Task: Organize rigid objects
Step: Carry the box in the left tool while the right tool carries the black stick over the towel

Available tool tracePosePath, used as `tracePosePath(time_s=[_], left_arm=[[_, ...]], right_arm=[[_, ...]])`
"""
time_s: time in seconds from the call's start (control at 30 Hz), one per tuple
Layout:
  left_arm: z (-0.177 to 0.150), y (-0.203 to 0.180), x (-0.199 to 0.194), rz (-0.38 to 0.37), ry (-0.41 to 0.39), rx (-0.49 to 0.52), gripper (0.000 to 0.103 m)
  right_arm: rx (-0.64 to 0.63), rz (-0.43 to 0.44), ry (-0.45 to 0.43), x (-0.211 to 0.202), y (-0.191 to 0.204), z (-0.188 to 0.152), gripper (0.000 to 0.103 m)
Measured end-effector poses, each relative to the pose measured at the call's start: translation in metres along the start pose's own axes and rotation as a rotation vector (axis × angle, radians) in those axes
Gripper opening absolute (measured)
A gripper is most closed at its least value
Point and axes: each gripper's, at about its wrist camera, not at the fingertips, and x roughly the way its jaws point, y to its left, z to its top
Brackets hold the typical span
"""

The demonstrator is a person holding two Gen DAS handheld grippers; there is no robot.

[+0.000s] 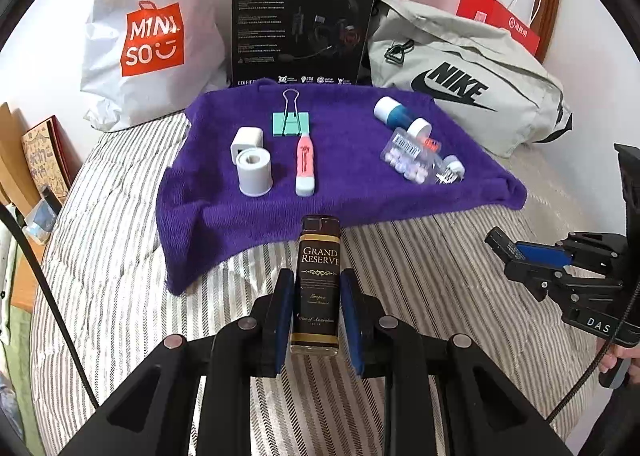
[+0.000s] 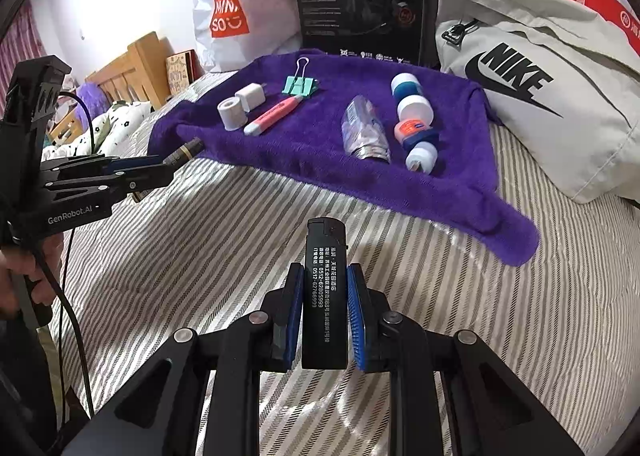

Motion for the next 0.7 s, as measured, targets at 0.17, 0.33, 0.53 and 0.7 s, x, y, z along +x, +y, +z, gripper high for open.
tracePosePath(time_s=[0.17,0.33,0.53,0.7], left_arm=[[0.007,-0.001,0.002,0.006,0.000,0.005,0.023],[0.015,-0.001,0.003,0.002,-0.005,0.009,0.023],[0.032,-0.001,0.005,0.000,-0.014,0.017,0.023],[0.052,-0.002,0.012,0.001,-0.017,0.027,0.023]], right_arm=[[0.007,0.032,-0.011,-0.001,-0.003,0.007,0.022],[-0.002,0.054,-0.016,0.001,-0.002,0.015,0.022],[0.008,0.090,-0.022,0.006,-0.004,0.030,0.022],[0.016,0.105,-0.040,0.009,-0.011,0.046,0.022]])
